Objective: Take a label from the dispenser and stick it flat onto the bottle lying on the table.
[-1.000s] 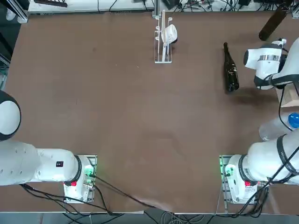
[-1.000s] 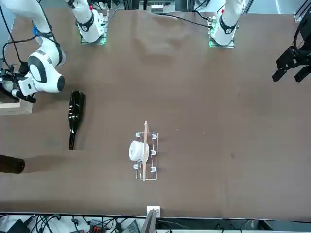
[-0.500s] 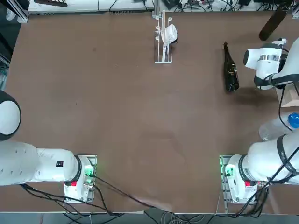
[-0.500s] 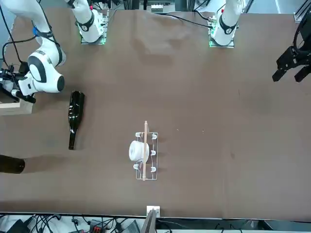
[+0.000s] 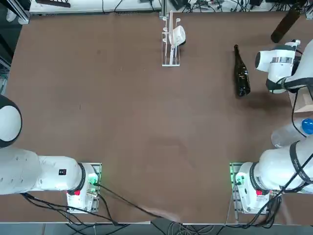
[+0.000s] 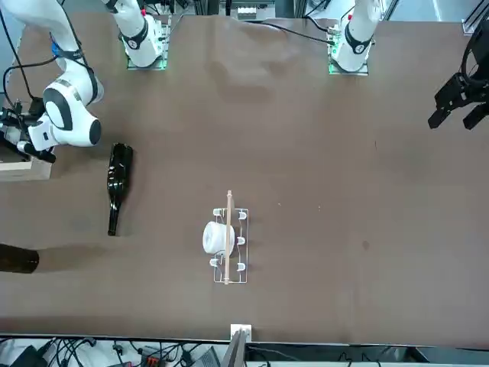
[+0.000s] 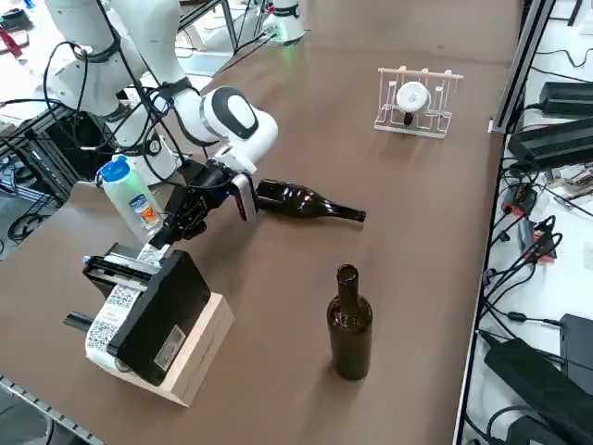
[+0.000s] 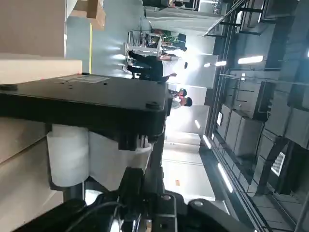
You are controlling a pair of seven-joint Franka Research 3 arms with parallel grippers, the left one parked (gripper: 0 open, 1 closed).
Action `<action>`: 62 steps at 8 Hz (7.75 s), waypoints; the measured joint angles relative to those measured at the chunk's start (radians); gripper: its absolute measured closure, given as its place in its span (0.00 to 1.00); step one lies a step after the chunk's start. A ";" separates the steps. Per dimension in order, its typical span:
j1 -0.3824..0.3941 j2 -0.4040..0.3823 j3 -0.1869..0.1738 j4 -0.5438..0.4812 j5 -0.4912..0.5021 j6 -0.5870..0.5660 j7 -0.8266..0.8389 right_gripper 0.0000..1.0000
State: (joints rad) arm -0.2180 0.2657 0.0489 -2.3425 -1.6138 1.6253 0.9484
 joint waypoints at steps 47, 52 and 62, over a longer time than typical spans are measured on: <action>0.322 0.055 0.017 0.429 1.232 0.125 -0.557 0.99; 0.319 0.068 0.016 0.420 1.246 0.156 -0.557 0.99; 0.319 0.098 0.018 0.420 1.254 0.176 -0.557 0.99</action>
State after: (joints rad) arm 0.1009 0.3633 0.0669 -1.9224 -0.3596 1.8016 0.3914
